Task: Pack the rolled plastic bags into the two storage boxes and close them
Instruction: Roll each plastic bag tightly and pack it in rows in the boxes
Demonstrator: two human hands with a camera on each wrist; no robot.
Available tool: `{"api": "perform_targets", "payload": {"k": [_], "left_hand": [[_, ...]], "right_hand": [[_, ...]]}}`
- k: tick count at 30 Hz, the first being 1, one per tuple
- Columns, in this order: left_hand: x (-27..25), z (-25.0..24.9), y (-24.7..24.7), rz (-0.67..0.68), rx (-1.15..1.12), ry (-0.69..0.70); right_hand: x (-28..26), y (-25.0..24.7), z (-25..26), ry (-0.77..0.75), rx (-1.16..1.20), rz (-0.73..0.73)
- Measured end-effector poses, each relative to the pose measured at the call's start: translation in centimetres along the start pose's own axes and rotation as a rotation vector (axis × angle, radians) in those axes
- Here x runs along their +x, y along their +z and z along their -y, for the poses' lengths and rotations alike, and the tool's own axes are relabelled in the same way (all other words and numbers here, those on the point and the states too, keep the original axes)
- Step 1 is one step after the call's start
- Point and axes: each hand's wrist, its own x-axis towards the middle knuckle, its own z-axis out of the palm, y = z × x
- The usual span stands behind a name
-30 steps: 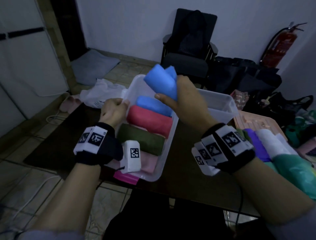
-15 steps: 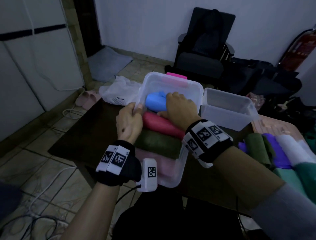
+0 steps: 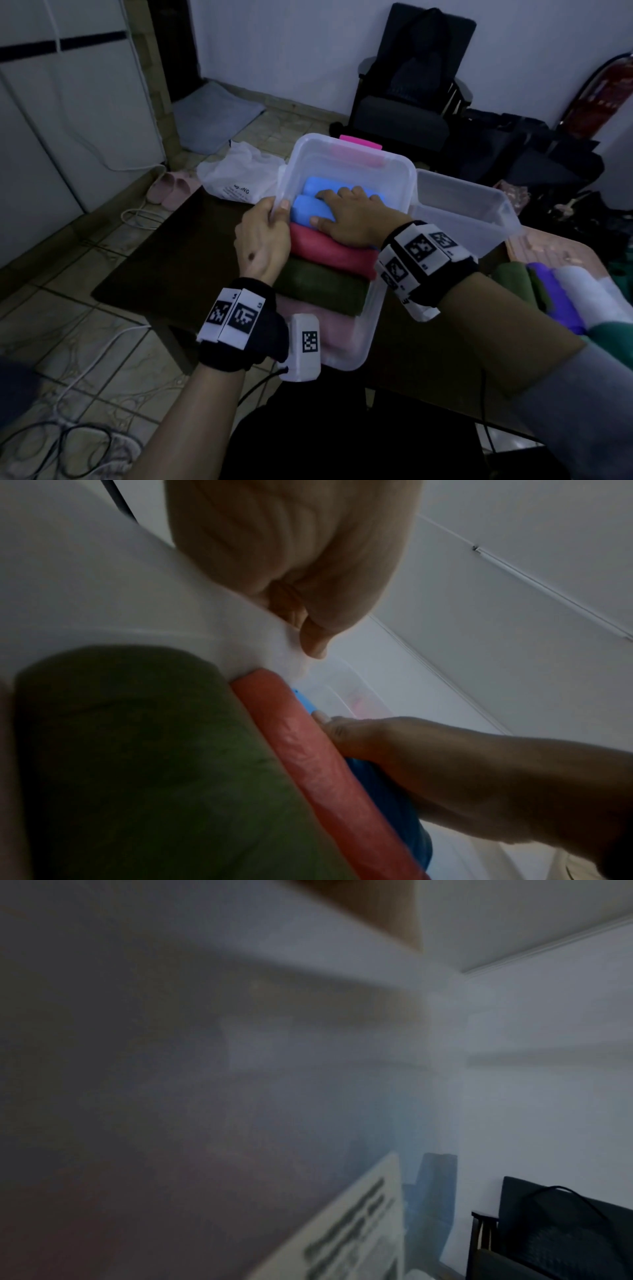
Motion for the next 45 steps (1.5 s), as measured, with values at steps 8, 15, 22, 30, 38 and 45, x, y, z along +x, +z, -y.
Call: {"api": "perform_targets", "payload": {"k": [8,15,22,30,38,45], "left_hand": [[0.1,-0.2,0.2,-0.007,0.008,-0.010],[0.3,-0.3,0.4,-0.009,0.017,-0.037],[0.7,-0.7,0.9,0.000,0.061,-0.056],[1.8,-0.9,1.5,0.046,0.145,-0.076],[4.6,-1.1,3.4,0.178,0.156,-0.156],[5.7,-1.9,4.9,0.254,0.461,-0.134]], "right_hand": [[-0.4,1.0,0.4,-0.046,-0.106,-0.079],[-1.7,4.7,1.8,-0.017,-0.032,-0.256],[-1.6,5.5,1.6,-0.034,0.078,-0.348],[-4.4,5.8,0.3,0.365,0.947,-0.740],[-3.7,6.2,-2.1,0.501,1.576,-0.446],[-2.4,6.8,-3.6,0.577,1.582,-0.389]]}}
